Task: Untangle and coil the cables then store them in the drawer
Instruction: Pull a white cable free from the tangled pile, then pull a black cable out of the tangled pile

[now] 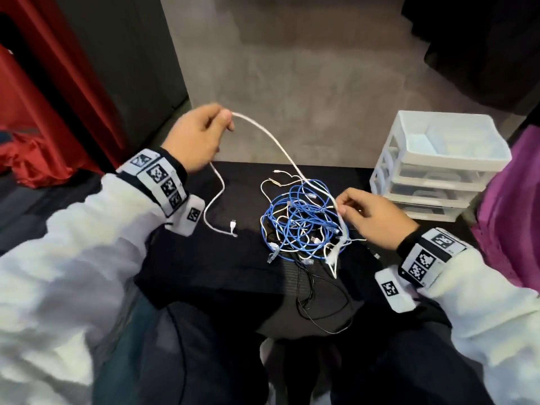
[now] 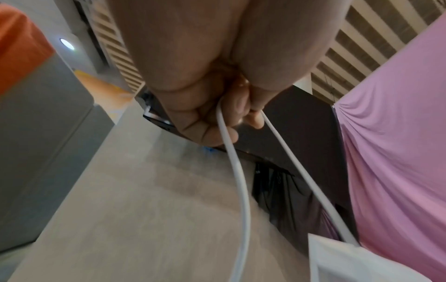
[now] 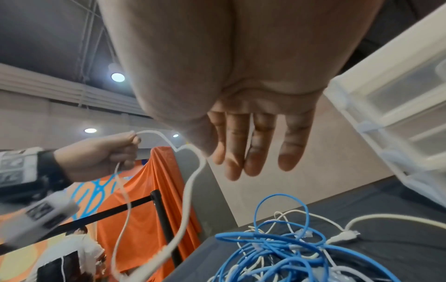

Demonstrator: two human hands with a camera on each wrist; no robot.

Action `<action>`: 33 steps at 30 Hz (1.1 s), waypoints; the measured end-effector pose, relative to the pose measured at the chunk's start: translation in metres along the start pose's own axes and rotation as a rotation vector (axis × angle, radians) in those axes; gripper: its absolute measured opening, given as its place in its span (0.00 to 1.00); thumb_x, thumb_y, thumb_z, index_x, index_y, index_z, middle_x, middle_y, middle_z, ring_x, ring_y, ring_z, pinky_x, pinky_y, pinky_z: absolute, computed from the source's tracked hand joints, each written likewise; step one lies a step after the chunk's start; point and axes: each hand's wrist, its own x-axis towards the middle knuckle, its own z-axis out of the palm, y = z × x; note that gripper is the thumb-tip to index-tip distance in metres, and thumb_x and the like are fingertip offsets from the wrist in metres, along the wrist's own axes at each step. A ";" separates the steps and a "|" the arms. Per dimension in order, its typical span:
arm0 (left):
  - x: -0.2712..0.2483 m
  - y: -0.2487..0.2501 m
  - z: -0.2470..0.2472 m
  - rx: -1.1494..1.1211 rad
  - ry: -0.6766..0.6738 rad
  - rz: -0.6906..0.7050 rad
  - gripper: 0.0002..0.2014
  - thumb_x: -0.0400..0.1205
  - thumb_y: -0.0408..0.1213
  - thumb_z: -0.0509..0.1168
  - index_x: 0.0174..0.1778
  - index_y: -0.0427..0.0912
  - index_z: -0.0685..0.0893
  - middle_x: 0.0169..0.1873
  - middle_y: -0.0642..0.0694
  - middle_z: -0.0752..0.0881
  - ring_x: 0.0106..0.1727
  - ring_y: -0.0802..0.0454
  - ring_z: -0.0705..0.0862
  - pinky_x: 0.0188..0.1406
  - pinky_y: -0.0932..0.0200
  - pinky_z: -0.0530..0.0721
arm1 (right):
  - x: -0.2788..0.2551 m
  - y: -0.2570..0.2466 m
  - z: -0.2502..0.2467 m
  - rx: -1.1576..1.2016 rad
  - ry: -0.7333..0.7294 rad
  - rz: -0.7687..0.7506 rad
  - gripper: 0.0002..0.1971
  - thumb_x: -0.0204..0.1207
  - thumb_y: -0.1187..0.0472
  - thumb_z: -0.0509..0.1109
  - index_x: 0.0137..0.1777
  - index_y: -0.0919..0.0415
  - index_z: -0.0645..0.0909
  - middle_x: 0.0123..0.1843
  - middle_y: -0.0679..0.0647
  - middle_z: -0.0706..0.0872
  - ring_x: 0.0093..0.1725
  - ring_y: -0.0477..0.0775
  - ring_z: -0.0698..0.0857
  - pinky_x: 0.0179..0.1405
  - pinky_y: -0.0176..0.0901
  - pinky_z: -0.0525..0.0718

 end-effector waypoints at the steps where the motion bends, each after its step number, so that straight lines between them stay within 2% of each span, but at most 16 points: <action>1: 0.010 0.003 -0.009 -0.005 0.050 -0.002 0.15 0.90 0.50 0.57 0.43 0.51 0.83 0.26 0.45 0.76 0.20 0.60 0.76 0.29 0.58 0.75 | 0.002 -0.002 0.004 0.024 0.017 0.002 0.05 0.87 0.58 0.67 0.56 0.46 0.83 0.47 0.45 0.90 0.48 0.50 0.88 0.53 0.46 0.84; 3: 0.032 0.009 -0.030 0.048 0.144 -0.009 0.14 0.90 0.49 0.56 0.43 0.52 0.84 0.28 0.44 0.77 0.22 0.61 0.78 0.29 0.63 0.76 | 0.005 -0.001 0.010 0.066 0.042 0.002 0.10 0.87 0.58 0.69 0.65 0.49 0.83 0.53 0.47 0.89 0.54 0.49 0.88 0.60 0.44 0.84; 5: 0.050 0.011 -0.050 0.091 0.235 -0.034 0.15 0.89 0.52 0.56 0.40 0.57 0.83 0.27 0.52 0.77 0.26 0.59 0.79 0.33 0.60 0.77 | 0.005 0.000 0.014 0.064 0.050 0.009 0.11 0.87 0.57 0.68 0.68 0.50 0.83 0.57 0.48 0.89 0.57 0.48 0.88 0.63 0.43 0.83; 7: 0.064 0.010 -0.063 0.067 0.308 -0.060 0.15 0.87 0.55 0.55 0.36 0.61 0.81 0.27 0.55 0.77 0.31 0.48 0.82 0.36 0.52 0.80 | 0.002 0.003 0.017 0.036 0.039 0.014 0.09 0.87 0.56 0.68 0.64 0.50 0.85 0.55 0.48 0.89 0.55 0.47 0.87 0.62 0.44 0.82; 9: 0.068 0.008 -0.067 0.052 0.348 -0.053 0.14 0.86 0.56 0.55 0.37 0.63 0.80 0.27 0.57 0.77 0.31 0.54 0.80 0.37 0.51 0.80 | -0.003 0.007 0.023 0.028 0.013 0.015 0.06 0.87 0.56 0.69 0.58 0.49 0.87 0.51 0.46 0.88 0.52 0.46 0.86 0.59 0.45 0.82; 11: 0.067 -0.002 -0.056 0.030 0.350 -0.067 0.14 0.86 0.56 0.55 0.38 0.60 0.81 0.28 0.54 0.80 0.31 0.50 0.83 0.36 0.51 0.84 | -0.008 0.011 0.029 0.017 -0.021 0.022 0.05 0.87 0.55 0.69 0.54 0.48 0.87 0.50 0.45 0.89 0.51 0.45 0.86 0.57 0.44 0.82; 13: 0.054 -0.022 -0.031 0.032 0.275 -0.124 0.17 0.85 0.58 0.57 0.41 0.52 0.84 0.32 0.46 0.85 0.34 0.45 0.87 0.38 0.50 0.87 | -0.012 0.017 0.038 -0.014 -0.059 0.043 0.05 0.86 0.54 0.70 0.51 0.47 0.87 0.50 0.46 0.89 0.51 0.45 0.87 0.56 0.42 0.82; 15: 0.028 -0.049 0.006 0.109 0.074 -0.228 0.21 0.85 0.59 0.59 0.43 0.46 0.86 0.34 0.42 0.87 0.34 0.48 0.87 0.40 0.55 0.88 | -0.016 0.025 0.047 -0.054 -0.102 0.074 0.04 0.86 0.52 0.71 0.50 0.47 0.87 0.51 0.48 0.89 0.51 0.48 0.87 0.57 0.45 0.83; 17: -0.009 -0.077 0.045 0.164 -0.143 -0.343 0.17 0.83 0.56 0.62 0.41 0.49 0.89 0.35 0.44 0.89 0.35 0.49 0.89 0.39 0.56 0.89 | -0.021 0.031 0.055 -0.092 -0.150 0.124 0.06 0.85 0.50 0.71 0.51 0.50 0.87 0.50 0.48 0.89 0.49 0.50 0.87 0.57 0.48 0.84; 19: -0.048 -0.094 0.080 0.171 -0.295 -0.410 0.12 0.83 0.47 0.64 0.38 0.53 0.90 0.35 0.47 0.90 0.36 0.54 0.89 0.36 0.62 0.86 | -0.027 0.037 0.061 -0.133 -0.198 0.154 0.08 0.85 0.50 0.71 0.51 0.52 0.87 0.46 0.47 0.87 0.46 0.52 0.86 0.54 0.48 0.83; 21: -0.080 -0.110 0.107 0.243 -0.418 -0.433 0.09 0.84 0.45 0.67 0.44 0.52 0.92 0.41 0.48 0.91 0.45 0.50 0.89 0.44 0.62 0.81 | -0.033 0.042 0.066 -0.186 -0.231 0.178 0.08 0.85 0.49 0.70 0.50 0.51 0.87 0.43 0.43 0.85 0.45 0.52 0.85 0.51 0.46 0.82; 23: -0.106 -0.123 0.123 0.339 -0.521 -0.432 0.09 0.84 0.46 0.68 0.50 0.51 0.93 0.47 0.48 0.91 0.53 0.48 0.88 0.51 0.61 0.80 | -0.041 0.044 0.068 -0.210 -0.249 0.203 0.08 0.84 0.48 0.70 0.48 0.50 0.86 0.44 0.43 0.86 0.48 0.51 0.86 0.53 0.46 0.83; 26: -0.127 -0.138 0.134 0.368 -0.533 -0.374 0.10 0.81 0.45 0.68 0.54 0.53 0.92 0.55 0.47 0.87 0.60 0.46 0.86 0.64 0.57 0.81 | -0.053 0.042 0.071 -0.216 -0.283 0.199 0.09 0.83 0.48 0.71 0.49 0.52 0.87 0.47 0.46 0.89 0.50 0.50 0.86 0.56 0.46 0.83; 29: -0.134 -0.134 0.131 0.398 -0.482 -0.367 0.19 0.79 0.49 0.68 0.66 0.51 0.87 0.65 0.47 0.83 0.68 0.44 0.82 0.73 0.46 0.79 | -0.065 0.038 0.079 -0.172 -0.297 0.176 0.07 0.82 0.48 0.72 0.49 0.51 0.83 0.46 0.46 0.86 0.49 0.51 0.84 0.57 0.48 0.83; 31: -0.140 -0.119 0.130 0.401 -0.352 -0.282 0.21 0.78 0.52 0.65 0.65 0.50 0.87 0.65 0.48 0.83 0.67 0.43 0.82 0.72 0.42 0.79 | -0.073 0.037 0.085 -0.144 -0.274 0.192 0.07 0.81 0.48 0.74 0.49 0.48 0.80 0.47 0.45 0.82 0.49 0.50 0.83 0.58 0.51 0.83; 33: -0.150 -0.096 0.131 0.293 -0.246 -0.184 0.17 0.79 0.51 0.64 0.59 0.51 0.89 0.58 0.51 0.85 0.60 0.47 0.84 0.66 0.48 0.82 | -0.080 0.038 0.091 -0.183 -0.245 0.234 0.10 0.80 0.45 0.73 0.52 0.47 0.78 0.50 0.45 0.79 0.54 0.52 0.82 0.59 0.52 0.84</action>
